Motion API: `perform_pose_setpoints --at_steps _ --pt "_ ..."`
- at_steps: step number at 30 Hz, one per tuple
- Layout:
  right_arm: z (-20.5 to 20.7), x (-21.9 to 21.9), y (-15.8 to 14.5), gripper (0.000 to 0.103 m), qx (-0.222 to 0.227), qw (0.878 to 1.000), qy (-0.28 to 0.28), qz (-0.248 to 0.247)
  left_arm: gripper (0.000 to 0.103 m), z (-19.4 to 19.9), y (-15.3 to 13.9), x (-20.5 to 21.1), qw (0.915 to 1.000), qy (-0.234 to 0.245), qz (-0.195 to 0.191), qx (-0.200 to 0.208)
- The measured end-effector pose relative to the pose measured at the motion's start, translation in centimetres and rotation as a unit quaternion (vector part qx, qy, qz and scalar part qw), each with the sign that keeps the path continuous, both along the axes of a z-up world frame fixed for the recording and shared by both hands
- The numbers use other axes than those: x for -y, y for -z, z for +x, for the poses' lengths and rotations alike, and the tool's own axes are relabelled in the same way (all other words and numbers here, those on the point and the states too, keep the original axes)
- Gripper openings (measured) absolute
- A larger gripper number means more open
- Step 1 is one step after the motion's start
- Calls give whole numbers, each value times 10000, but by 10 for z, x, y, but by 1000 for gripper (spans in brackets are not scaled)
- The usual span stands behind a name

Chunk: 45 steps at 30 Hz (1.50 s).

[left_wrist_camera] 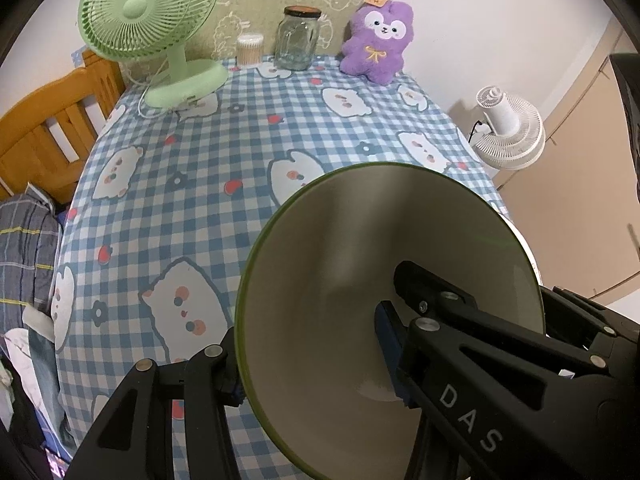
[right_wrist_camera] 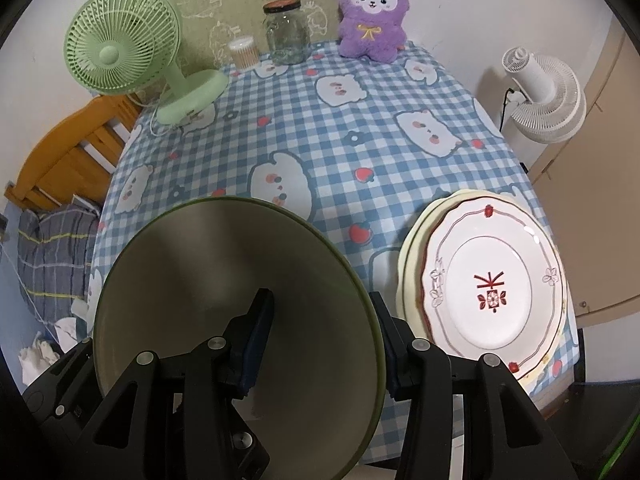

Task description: Organize plates and bowls

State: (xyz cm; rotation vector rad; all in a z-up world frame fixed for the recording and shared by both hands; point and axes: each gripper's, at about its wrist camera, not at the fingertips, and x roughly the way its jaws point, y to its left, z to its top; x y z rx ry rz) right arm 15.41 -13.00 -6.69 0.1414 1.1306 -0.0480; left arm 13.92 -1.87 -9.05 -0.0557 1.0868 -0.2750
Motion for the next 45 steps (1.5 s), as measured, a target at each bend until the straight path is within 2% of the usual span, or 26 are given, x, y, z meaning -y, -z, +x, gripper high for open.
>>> perform_pose_setpoints --at_steps 9,27,45 --pt "0 28 -11 50 97 9996 -278 11 54 -5 -9 22 9997 -236 29 107" --pt "4 106 -22 50 143 9983 -555 -43 53 -7 -22 101 9983 -541 43 193" --pt "18 174 -2 50 -37 9978 -652 -70 53 6 -5 171 9979 -655 10 24"
